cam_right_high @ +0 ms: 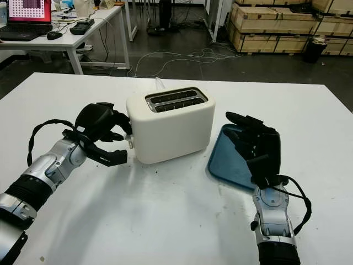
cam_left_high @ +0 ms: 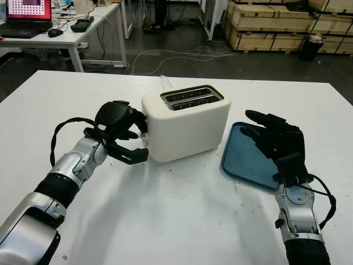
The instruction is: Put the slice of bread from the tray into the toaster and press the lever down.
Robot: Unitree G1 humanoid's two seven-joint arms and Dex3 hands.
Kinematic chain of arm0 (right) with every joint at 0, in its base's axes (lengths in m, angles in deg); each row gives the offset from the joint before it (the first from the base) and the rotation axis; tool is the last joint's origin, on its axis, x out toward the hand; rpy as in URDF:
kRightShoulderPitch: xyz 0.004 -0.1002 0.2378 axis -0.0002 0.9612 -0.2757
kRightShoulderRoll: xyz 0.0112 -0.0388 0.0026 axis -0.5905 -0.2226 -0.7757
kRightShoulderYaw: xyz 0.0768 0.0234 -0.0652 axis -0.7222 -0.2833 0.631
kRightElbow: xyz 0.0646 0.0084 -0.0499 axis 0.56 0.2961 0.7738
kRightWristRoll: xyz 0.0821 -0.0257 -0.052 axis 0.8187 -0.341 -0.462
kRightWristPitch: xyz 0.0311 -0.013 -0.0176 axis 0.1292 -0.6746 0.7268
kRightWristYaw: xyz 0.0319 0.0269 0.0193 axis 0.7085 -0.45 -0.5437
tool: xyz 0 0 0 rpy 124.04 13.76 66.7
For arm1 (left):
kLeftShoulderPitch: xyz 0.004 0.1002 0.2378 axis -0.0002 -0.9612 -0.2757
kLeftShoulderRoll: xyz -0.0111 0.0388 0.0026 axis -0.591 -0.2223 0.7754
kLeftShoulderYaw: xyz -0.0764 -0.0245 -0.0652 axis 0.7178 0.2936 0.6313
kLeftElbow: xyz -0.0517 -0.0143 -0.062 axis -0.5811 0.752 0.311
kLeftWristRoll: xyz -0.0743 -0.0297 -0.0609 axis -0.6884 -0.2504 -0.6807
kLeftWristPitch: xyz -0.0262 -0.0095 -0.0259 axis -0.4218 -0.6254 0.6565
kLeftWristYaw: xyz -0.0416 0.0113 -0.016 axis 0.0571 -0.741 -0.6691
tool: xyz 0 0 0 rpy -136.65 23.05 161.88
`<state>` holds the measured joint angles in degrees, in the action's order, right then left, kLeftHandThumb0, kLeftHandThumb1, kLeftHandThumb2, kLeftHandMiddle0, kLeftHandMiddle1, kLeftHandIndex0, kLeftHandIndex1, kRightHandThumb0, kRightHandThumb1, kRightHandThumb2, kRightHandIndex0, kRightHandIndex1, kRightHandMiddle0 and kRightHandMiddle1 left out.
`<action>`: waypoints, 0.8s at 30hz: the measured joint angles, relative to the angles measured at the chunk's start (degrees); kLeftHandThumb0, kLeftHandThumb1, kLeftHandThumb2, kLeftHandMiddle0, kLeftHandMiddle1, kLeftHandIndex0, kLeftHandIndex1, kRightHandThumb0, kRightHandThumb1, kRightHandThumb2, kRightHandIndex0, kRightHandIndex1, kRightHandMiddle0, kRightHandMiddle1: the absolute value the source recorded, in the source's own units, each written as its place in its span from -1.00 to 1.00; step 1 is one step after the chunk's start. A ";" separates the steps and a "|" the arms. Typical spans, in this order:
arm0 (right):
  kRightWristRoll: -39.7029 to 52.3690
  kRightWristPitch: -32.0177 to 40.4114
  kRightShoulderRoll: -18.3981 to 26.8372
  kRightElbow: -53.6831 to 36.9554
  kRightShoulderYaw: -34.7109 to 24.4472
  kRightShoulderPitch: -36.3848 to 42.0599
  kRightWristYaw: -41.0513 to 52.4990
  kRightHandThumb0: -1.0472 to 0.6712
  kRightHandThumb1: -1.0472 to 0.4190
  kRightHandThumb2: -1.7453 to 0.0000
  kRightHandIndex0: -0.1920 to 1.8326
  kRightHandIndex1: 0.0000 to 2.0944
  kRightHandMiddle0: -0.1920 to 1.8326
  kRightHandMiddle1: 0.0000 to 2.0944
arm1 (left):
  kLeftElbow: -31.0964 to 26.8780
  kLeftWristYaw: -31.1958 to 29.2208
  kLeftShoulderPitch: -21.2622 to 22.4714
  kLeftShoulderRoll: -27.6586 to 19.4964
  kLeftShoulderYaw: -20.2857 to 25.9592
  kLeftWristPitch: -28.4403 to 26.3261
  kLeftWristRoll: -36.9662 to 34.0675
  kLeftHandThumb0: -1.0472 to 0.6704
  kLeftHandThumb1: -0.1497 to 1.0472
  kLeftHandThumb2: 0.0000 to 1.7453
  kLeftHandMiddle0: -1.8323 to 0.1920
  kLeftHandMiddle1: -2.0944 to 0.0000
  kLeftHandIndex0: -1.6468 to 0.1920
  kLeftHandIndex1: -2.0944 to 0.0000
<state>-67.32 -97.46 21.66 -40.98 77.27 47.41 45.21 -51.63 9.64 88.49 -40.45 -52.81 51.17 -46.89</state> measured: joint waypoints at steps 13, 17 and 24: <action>0.02 0.02 -0.05 0.01 0.51 -0.01 0.10 -0.44 -0.83 0.96 0.39 -0.99 0.21 -1.00 | -10.97 -1.10 -4.78 -3.20 0.39 -4.29 0.44 -0.08 0.75 -0.98 0.16 -0.59 -0.35 0.57; 0.09 0.15 -0.09 0.01 0.52 -0.01 0.35 -0.43 -0.83 0.96 0.39 -0.99 0.21 -1.00 | -12.04 3.12 -6.42 -3.48 0.91 -4.24 1.46 -0.05 0.68 -1.00 0.10 -0.66 -0.35 0.54; 0.18 0.17 -0.10 0.01 0.57 -0.01 0.69 -0.46 -0.83 0.96 0.39 -0.99 0.21 -1.00 | -12.87 4.64 -7.55 -4.09 2.26 -3.06 1.48 -0.04 0.71 -0.99 0.10 -0.61 -0.31 0.54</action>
<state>-67.15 -97.28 21.56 -40.97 77.84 47.40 45.90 -64.50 14.28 80.94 -44.54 -50.55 48.11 -45.41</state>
